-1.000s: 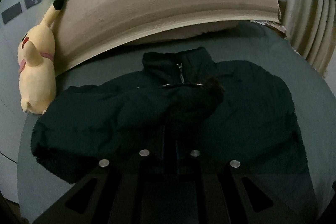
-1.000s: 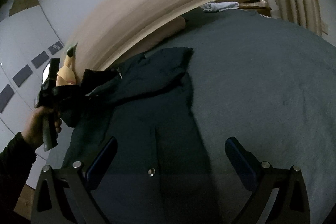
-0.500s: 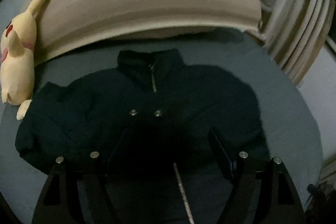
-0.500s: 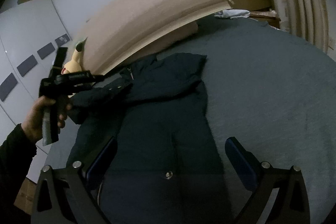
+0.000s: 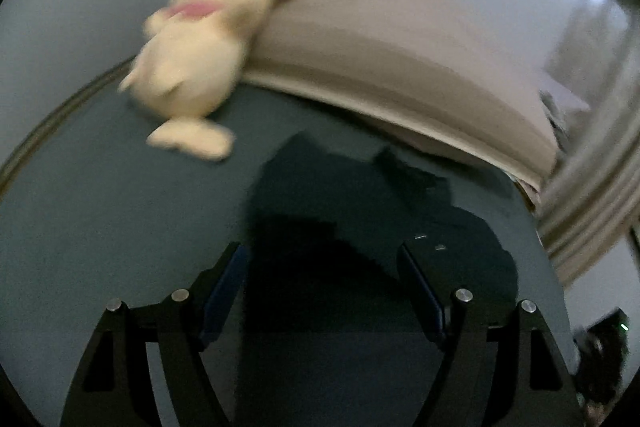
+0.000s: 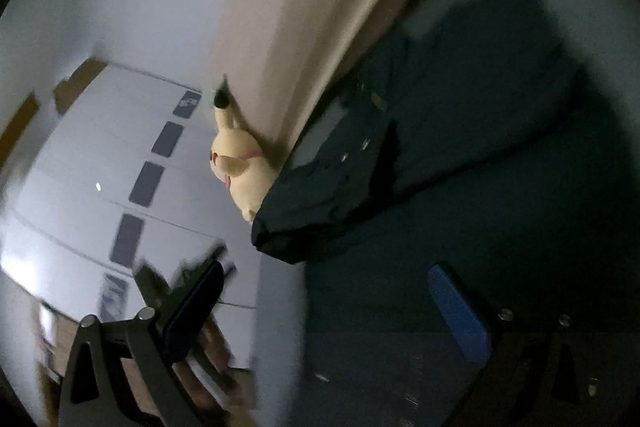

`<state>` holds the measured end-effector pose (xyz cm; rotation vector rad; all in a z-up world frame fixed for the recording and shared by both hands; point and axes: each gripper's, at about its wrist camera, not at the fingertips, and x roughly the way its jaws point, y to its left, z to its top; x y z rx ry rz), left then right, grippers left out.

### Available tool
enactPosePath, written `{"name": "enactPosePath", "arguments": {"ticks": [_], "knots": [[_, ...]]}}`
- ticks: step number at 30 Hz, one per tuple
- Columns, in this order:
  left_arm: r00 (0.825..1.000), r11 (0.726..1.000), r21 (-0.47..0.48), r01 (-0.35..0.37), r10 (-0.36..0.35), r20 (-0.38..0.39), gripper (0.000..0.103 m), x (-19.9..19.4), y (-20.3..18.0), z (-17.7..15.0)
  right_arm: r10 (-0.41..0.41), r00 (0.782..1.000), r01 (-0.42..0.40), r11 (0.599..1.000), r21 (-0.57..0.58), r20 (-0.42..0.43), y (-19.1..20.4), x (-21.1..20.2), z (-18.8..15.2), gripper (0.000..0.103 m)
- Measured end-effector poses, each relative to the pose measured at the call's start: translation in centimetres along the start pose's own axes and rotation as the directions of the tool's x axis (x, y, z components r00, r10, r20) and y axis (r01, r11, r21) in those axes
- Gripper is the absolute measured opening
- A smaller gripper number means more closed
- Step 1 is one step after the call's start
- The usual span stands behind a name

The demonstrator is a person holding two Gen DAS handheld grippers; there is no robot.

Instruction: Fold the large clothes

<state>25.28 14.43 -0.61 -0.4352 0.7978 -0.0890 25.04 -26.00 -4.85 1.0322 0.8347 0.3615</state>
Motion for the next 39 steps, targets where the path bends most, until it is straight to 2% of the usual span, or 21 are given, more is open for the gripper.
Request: {"name": "enactPosePath", "arguments": {"ticks": [2,5,9,16,18,21,22,23,26,29,32,36,39], "knots": [[1.0,0.999,-0.039,-0.014,0.014,-0.003,0.078,-0.4,2.5,-0.8,0.015,0.999,-0.014,0.999,0.045,-0.032,0.0,3.7,0.9,0.101],[0.999,0.996,-0.087,-0.034,0.034,-0.009,0.078,-0.7,5.6,-2.1,-0.014,0.999,0.016,0.998,0.066,-0.034,0.0,7.6,1.8,0.096],[0.999,0.993,-0.111,-0.047,0.046,-0.011,0.078,-1.0,8.0,-3.4,-0.04,0.999,0.041,0.998,0.056,-0.018,0.0,10.3,2.6,0.088],[1.0,0.989,-0.143,-0.021,0.019,-0.019,0.078,-0.6,9.4,-4.4,-0.146,0.989,0.146,0.985,0.095,0.001,-1.0,12.9,3.1,0.088],[1.0,0.989,-0.147,-0.02,0.017,-0.022,0.078,-0.7,9.6,-4.6,-0.161,0.987,0.159,0.983,0.096,0.008,-1.3,13.2,3.3,0.077],[1.0,0.989,-0.15,-0.016,0.013,-0.023,0.078,-0.7,9.5,-4.7,-0.21,0.978,0.208,0.972,0.112,0.005,-2.0,13.8,4.1,0.05],[1.0,0.989,-0.146,-0.017,0.014,-0.021,0.078,-0.8,9.5,-4.7,-0.221,0.975,0.22,0.97,0.1,0.002,-1.9,13.8,4.3,0.029],[1.0,0.99,-0.141,-0.02,0.017,-0.02,0.078,-0.8,9.4,-4.7,-0.264,0.964,0.263,0.963,0.058,0.006,-1.4,13.9,4.7,0.016],[1.0,0.991,-0.131,-0.016,0.015,-0.01,0.078,-0.8,9.0,-4.4,-0.304,0.95,0.308,0.948,-0.074,0.07,1.3,12.4,5.4,0.012],[1.0,0.99,-0.141,0.005,-0.005,0.0,0.078,-0.6,8.4,-3.7,-0.317,0.933,0.348,0.913,-0.211,0.167,4.6,9.0,6.5,0.012],[0.999,0.987,-0.156,0.036,-0.036,0.007,0.078,0.0,7.5,-3.0,-0.338,0.895,0.422,0.851,-0.312,0.29,7.1,4.2,8.3,0.011],[0.995,0.978,-0.182,0.1,-0.102,0.0,0.078,1.7,5.5,-2.0,-0.391,0.846,0.513,0.784,-0.351,0.362,6.7,1.1,9.9,0.011],[0.993,0.972,-0.204,0.113,-0.12,-0.023,0.078,3.5,4.3,-1.3,-0.458,0.809,0.573,0.754,-0.321,0.369,3.5,0.3,10.6,0.011]]}}
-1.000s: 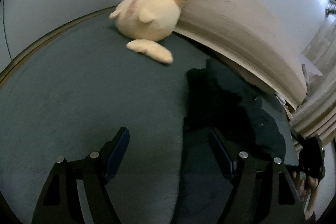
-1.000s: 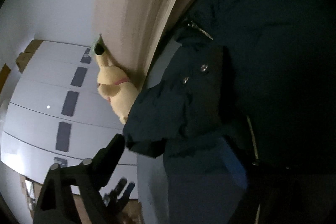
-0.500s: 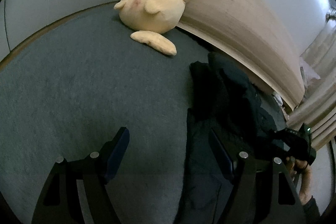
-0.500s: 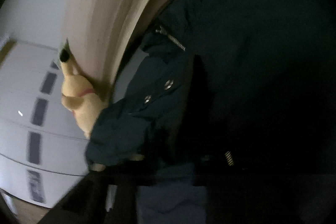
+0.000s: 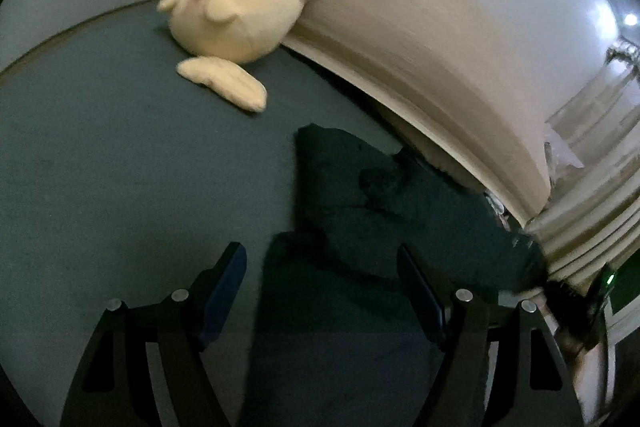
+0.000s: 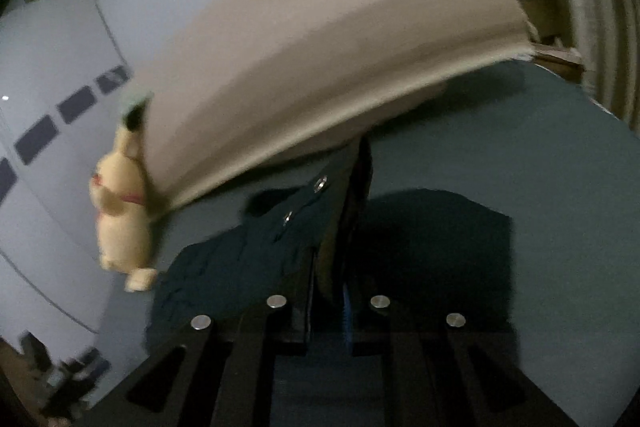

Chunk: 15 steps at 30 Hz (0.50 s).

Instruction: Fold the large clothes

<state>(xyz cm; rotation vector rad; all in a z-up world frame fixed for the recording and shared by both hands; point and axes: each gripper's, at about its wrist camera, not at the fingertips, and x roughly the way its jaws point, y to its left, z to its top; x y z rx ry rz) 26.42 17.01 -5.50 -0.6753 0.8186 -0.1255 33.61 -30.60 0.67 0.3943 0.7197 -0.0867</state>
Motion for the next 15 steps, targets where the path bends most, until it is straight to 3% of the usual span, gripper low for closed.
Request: {"name": "enactPosePath", "arguments": {"ticks": [4,9,12,15], "knots": [[1.0,1.0,-0.009,-0.018,0.018,-0.024,0.078,2.1,-1.0,1.0,-0.057,0.995,0.059,0.998,0.029,-0.086,-3.3,3.4,-2.6,0.011],[0.993,0.99,0.097,-0.1,0.105,-0.046,0.078,5.3,-3.4,1.2,-0.064,0.984,0.08,0.993,0.092,-0.163,-6.7,6.1,-4.9,0.011],[0.981,0.958,0.218,-0.186,0.195,-0.021,0.078,7.4,-5.3,0.9,-0.055,0.984,0.072,0.993,0.095,-0.172,-7.6,6.4,-5.5,0.011],[0.948,0.913,0.287,-0.29,0.316,-0.048,0.078,10.2,-5.4,0.3,-0.057,0.983,0.076,0.992,0.103,-0.177,-8.1,6.4,-5.9,0.011]]}}
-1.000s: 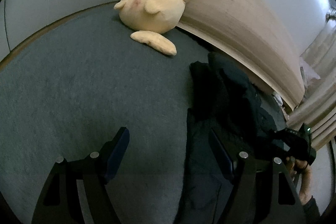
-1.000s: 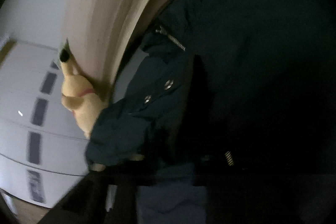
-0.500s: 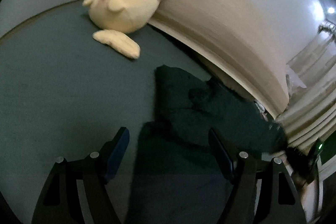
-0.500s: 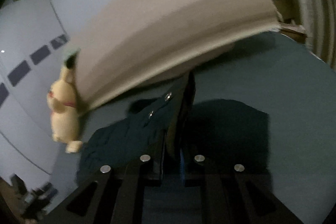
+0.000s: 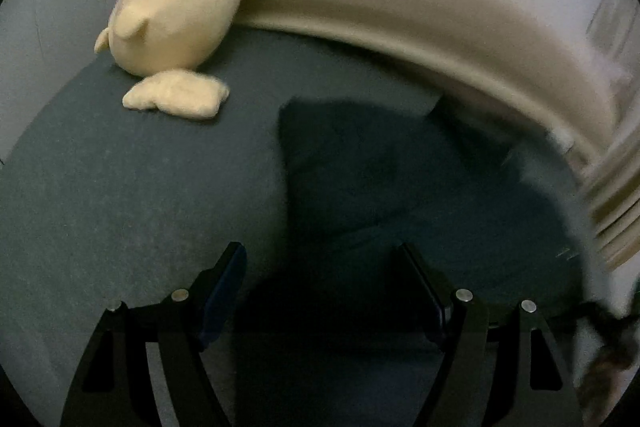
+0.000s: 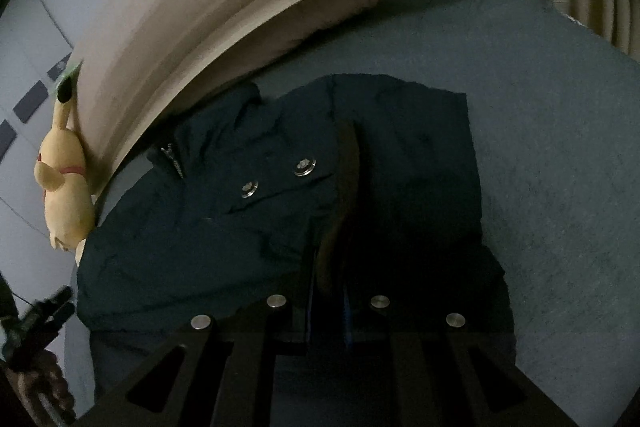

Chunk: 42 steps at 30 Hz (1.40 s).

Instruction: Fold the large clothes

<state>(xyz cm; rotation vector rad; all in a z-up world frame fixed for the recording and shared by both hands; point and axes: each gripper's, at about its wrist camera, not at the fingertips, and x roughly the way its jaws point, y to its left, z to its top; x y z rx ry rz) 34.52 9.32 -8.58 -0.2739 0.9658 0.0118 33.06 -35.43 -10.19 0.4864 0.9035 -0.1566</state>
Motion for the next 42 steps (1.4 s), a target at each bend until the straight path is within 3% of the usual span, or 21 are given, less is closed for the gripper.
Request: {"name": "enactPosePath", "arguments": {"ticks": [3,9,11,12,14,15,17,20,24,27,29,34,37,42], "knots": [[0.996,0.999,0.028,-0.045,0.047,-0.072,0.077,2.8,0.1,-0.8,-0.013,1.0,0.013,1.0,0.0,-0.018,0.5,1.1,-0.4,0.011],[0.991,0.992,0.08,-0.099,0.105,-0.077,0.076,3.3,-0.3,-1.0,-0.018,0.998,0.019,0.999,0.028,-0.06,0.2,2.2,-0.7,0.012],[0.992,0.99,0.089,-0.107,0.113,-0.062,0.075,2.3,-0.4,-0.9,0.013,0.996,-0.007,0.998,0.065,-0.087,-0.2,1.8,-0.5,0.019],[0.993,0.99,0.089,-0.108,0.112,-0.043,0.075,1.5,-0.5,-0.7,0.036,0.995,-0.028,0.996,0.084,-0.091,-0.6,1.3,-0.4,0.025],[0.993,0.988,0.093,-0.121,0.119,0.029,0.075,-0.6,-0.4,-0.5,0.085,0.994,-0.077,0.991,0.109,-0.075,-1.1,-0.1,-0.1,0.072],[0.988,0.985,0.096,-0.142,0.135,0.076,0.075,-1.6,-0.4,-0.4,0.078,0.996,-0.072,0.991,0.113,-0.046,-1.3,-1.4,0.0,0.078],[0.978,0.98,0.104,-0.167,0.151,0.144,0.076,-3.0,-1.0,-0.1,0.049,0.999,-0.05,0.993,0.107,0.013,-1.4,-3.5,0.4,0.079],[0.973,0.979,0.131,-0.156,0.13,0.189,0.076,-3.5,-3.1,0.5,0.069,0.994,-0.076,0.993,0.092,0.083,-0.3,-5.4,1.4,0.079],[0.974,0.967,0.214,-0.135,0.091,0.207,0.076,-2.1,-7.6,-0.3,0.115,0.989,-0.111,0.993,-0.045,0.095,4.1,-4.2,2.1,0.079],[0.974,0.963,0.216,-0.158,0.116,0.196,0.076,-0.3,-9.6,-1.0,0.042,0.994,-0.027,0.989,-0.146,0.101,7.4,-1.5,1.5,0.079],[0.981,0.962,0.221,-0.158,0.128,0.143,0.076,1.5,-10.6,-1.3,-0.012,0.996,0.031,0.977,-0.21,0.09,9.1,0.6,0.9,0.079],[0.969,0.933,0.265,-0.242,0.22,0.111,0.078,4.2,-11.5,-2.6,-0.141,0.989,0.15,0.944,-0.296,0.05,10.3,4.6,-0.9,0.079],[0.96,0.91,0.305,-0.281,0.262,0.104,0.08,5.2,-11.9,-2.9,-0.191,0.981,0.187,0.927,-0.324,0.021,10.6,5.8,-1.3,0.08],[0.96,0.912,0.3,-0.279,0.267,0.082,0.079,4.0,-12.0,-1.8,-0.176,0.984,0.159,0.94,-0.302,-0.029,10.5,4.9,-0.1,0.08]]}}
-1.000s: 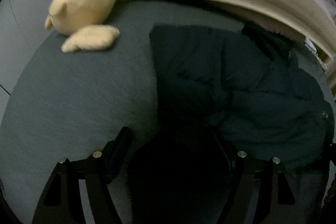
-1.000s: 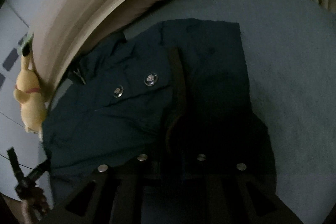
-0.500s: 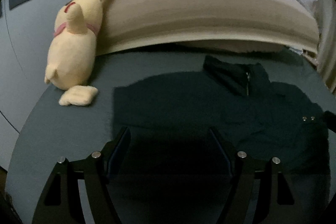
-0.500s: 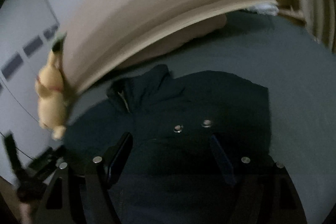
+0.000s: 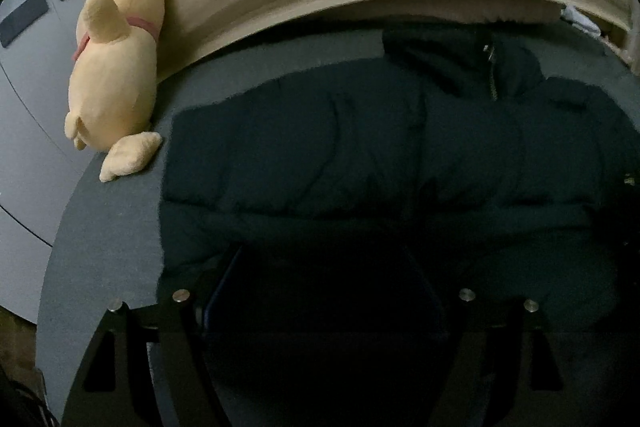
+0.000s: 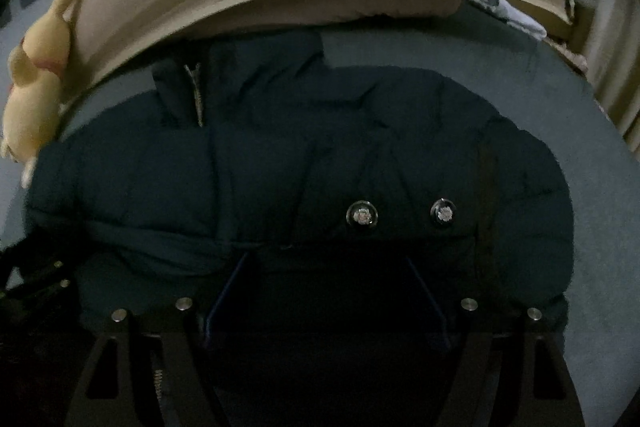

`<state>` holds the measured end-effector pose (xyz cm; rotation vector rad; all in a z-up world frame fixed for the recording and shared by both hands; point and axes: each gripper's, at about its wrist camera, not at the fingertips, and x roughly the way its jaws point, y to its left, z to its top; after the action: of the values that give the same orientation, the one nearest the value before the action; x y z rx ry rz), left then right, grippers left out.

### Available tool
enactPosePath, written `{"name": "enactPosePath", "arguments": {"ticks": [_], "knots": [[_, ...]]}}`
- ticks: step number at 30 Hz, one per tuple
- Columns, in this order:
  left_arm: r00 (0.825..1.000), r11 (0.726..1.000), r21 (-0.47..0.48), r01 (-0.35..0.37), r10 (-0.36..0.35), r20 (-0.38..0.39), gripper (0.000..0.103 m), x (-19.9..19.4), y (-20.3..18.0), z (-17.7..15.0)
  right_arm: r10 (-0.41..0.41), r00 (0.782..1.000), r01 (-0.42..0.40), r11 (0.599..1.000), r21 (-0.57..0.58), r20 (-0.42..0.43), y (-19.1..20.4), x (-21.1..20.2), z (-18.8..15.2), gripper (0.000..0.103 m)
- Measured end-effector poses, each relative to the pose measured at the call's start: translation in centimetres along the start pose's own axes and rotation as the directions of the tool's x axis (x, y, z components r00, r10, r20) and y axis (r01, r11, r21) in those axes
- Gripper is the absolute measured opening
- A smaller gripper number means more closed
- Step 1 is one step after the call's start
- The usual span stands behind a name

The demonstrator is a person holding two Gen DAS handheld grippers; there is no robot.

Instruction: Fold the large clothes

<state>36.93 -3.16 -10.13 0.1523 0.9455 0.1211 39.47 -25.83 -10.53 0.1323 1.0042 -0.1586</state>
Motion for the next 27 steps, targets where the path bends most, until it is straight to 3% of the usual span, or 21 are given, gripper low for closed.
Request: {"name": "enactPosePath", "arguments": {"ticks": [3,5,9,11,14,17,19,21,23,26,27], "knots": [[0.995,0.998,-0.059,0.013,-0.007,0.096,0.079,-2.2,0.8,0.6,0.029,0.993,-0.035,0.998,0.052,0.115,-0.7,-3.1,0.7,0.08],[0.993,0.999,-0.039,0.027,-0.023,0.112,0.079,-2.7,0.1,0.8,0.033,0.989,-0.042,0.997,0.065,0.145,-0.2,-3.5,2.1,0.083],[0.994,0.994,0.043,0.101,-0.1,-0.034,0.079,0.1,-1.9,-0.4,0.017,0.999,-0.02,0.998,0.064,0.048,1.4,0.4,3.3,0.084],[0.992,0.992,0.008,0.126,-0.125,-0.027,0.08,0.3,-1.3,-0.4,-0.012,0.999,0.014,0.999,0.047,-0.033,1.9,3.1,3.4,0.087],[0.981,0.981,-0.025,0.192,-0.193,-0.027,0.08,-0.1,-0.1,0.3,0.011,1.0,-0.01,0.999,0.042,-0.017,1.6,2.7,3.5,0.088],[0.969,0.961,-0.125,0.248,-0.243,0.05,0.08,-1.6,3.5,0.8,0.124,0.989,-0.132,0.986,0.103,0.082,-2.1,-0.7,3.6,0.088],[0.967,0.947,-0.196,0.253,-0.24,0.091,0.08,-2.1,6.6,1.2,0.127,0.978,-0.155,0.973,0.169,0.168,-6.3,-3.3,3.2,0.088],[0.972,0.936,-0.263,0.234,-0.215,0.098,0.08,-2.5,8.6,1.3,0.11,0.967,-0.176,0.941,0.288,0.231,-11.9,-4.8,2.8,0.088],[0.963,0.922,-0.278,0.269,-0.248,0.107,0.08,-2.9,8.2,1.2,0.091,0.972,-0.178,0.888,0.424,0.218,-17.3,-3.8,2.7,0.087],[0.933,0.927,-0.126,0.352,-0.338,0.121,0.08,-4.6,2.0,1.6,0.26,0.946,-0.323,0.759,0.566,0.191,-21.8,-0.2,1.4,0.082],[0.925,0.927,-0.059,0.37,-0.361,0.121,0.08,-5.2,-0.8,1.5,0.279,0.942,-0.335,0.741,0.583,0.186,-22.3,0.6,1.3,0.082]]}}
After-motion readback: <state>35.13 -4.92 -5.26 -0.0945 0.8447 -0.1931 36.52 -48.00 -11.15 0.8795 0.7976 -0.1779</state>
